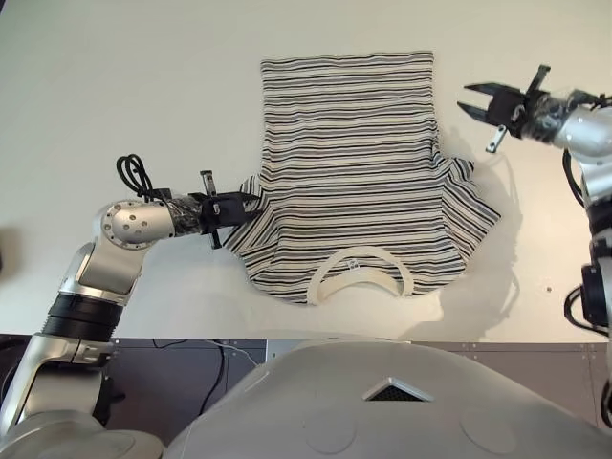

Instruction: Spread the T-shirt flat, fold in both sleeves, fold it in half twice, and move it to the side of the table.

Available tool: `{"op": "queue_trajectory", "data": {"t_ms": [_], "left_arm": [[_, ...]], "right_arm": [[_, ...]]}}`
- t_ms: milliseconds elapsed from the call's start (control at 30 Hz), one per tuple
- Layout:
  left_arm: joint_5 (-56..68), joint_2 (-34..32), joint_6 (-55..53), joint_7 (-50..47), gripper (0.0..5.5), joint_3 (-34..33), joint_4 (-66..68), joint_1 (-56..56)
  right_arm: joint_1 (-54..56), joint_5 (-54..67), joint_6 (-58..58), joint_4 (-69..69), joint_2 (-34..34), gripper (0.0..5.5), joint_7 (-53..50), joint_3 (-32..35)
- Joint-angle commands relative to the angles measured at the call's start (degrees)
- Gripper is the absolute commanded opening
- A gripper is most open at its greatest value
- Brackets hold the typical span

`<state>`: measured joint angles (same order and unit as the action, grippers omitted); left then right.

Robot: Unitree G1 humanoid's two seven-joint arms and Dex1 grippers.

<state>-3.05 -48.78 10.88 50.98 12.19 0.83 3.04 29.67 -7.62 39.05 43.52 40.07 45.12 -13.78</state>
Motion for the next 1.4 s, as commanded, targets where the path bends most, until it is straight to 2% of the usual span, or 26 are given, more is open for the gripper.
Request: {"op": "queue_trajectory", "data": {"t_ms": [33,200,667,800,933,1133,1167,1267,1333,1400], "left_arm": [[2.57,0.64,-3.17,-3.48,1.03,-5.66,-4.17,4.97],[2.04,0.03,-2.93,-3.22,1.03,-6.36,-5.38,8.22],[-4.09,-1.44,0.63,-5.21,1.03,-6.97,-3.35,11.66],[-0.07,-0.89,1.8,-4.3,1.03,-9.0,-5.62,11.74],[5.9,0.07,0.15,-4.42,1.03,-13.46,-9.32,11.63],[15.11,2.42,-9.78,-8.18,1.03,-22.99,-18.39,14.67],[17.27,4.82,-13.24,-11.01,1.03,-24.59,-21.48,16.28],[27.01,19.41,-26.57,-27.95,1.03,-26.83,-32.34,21.23],[25.89,25.66,-28.47,-33.55,1.03,-23.7,-37.27,27.75],[24.12,28.61,-28.57,-35.46,1.03,-22.21,-38.85,33.15]], "right_arm": [[-18.04,13.17,-9.49,-28.49,9.19,1.02,9.6,3.44],[-27.73,14.56,-15.2,-36.37,13.28,1.02,12.26,5.81],[-35.3,8.79,-14.89,-30.56,16.25,1.02,17.41,5.1],[-36.32,10.72,-16.74,-33.34,16.58,1.02,18.29,6.19],[-35.12,18.44,-23.33,-39.85,14.89,1.02,18.5,9.64],[-33.86,28.4,-35.33,-46.05,9.02,1.02,10.35,17.12],[-33.88,29.65,-37.43,-46.7,6.43,1.02,6.42,18.8],[-35.66,36.4,-46.14,-53.98,-5.72,1.02,-10.65,23.36],[-37.41,40.02,-50.92,-59.68,-13.2,1.02,-20.47,23.85],[-37.59,41.51,-53.95,-62.62,-17.63,1.02,-26.7,24.29]]}}
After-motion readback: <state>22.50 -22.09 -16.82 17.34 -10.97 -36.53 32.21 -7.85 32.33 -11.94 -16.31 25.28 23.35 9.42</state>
